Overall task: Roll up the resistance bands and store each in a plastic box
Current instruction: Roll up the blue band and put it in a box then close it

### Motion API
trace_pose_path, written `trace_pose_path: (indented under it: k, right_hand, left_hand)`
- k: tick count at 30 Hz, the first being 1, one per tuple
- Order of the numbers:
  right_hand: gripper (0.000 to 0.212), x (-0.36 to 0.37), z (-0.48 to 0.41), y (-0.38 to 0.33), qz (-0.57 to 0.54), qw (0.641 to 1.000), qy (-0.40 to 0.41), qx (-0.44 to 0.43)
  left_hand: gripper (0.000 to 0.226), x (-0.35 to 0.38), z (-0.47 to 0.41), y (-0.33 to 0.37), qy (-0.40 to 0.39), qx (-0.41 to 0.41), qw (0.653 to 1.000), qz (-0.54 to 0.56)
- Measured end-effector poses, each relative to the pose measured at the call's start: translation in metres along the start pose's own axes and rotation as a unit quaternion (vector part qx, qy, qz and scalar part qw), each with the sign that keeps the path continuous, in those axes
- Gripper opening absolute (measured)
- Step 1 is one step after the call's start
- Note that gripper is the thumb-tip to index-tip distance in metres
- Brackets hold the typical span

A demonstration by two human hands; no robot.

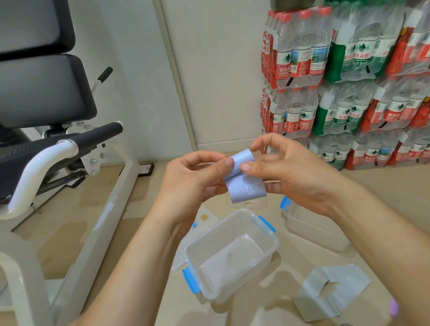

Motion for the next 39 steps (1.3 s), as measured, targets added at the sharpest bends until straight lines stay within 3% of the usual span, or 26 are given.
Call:
trace_pose_path:
  k: [3,10,14,18,31,39]
  right_hand:
    - [0.037,-0.002,-0.001,-0.004,0.040,0.998,0.009,-0.036]
    - [0.023,0.000,0.000,-0.009,0.081,0.994,0.011,-0.077]
    - [0.015,-0.001,0.001,-0.010,0.094,0.992,0.027,-0.079]
    - [0.021,-0.002,0.000,-0.007,0.093,0.993,0.031,-0.061]
    - [0.028,-0.006,-0.003,-0.002,0.063,0.996,0.048,-0.029]
    - [0.029,-0.005,-0.002,0.001,0.043,0.995,0.089,-0.032]
  left_hand:
    - [0.007,-0.008,-0.003,-0.001,0.033,-0.003,0.999,0.031]
    - [0.002,-0.014,-0.003,0.001,0.063,-0.006,0.993,0.095]
    - [0.003,-0.015,-0.004,0.000,0.069,-0.006,0.993,0.100]
    - [0.008,-0.015,-0.003,0.002,0.069,0.011,0.993,0.099]
    - [0.016,-0.009,0.000,0.006,0.067,0.063,0.996,-0.004]
    - [0.027,-0.004,0.005,0.017,0.071,0.124,0.982,-0.122]
Point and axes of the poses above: each hand's wrist, its own z-axis away from the middle knuckle, its own x-axis out of the palm, y = z × x, the point moved 7 cm from there along -z, towards the middle knuckle, and after that the axes turned 2 degrees about y, right-handed, at the moved point
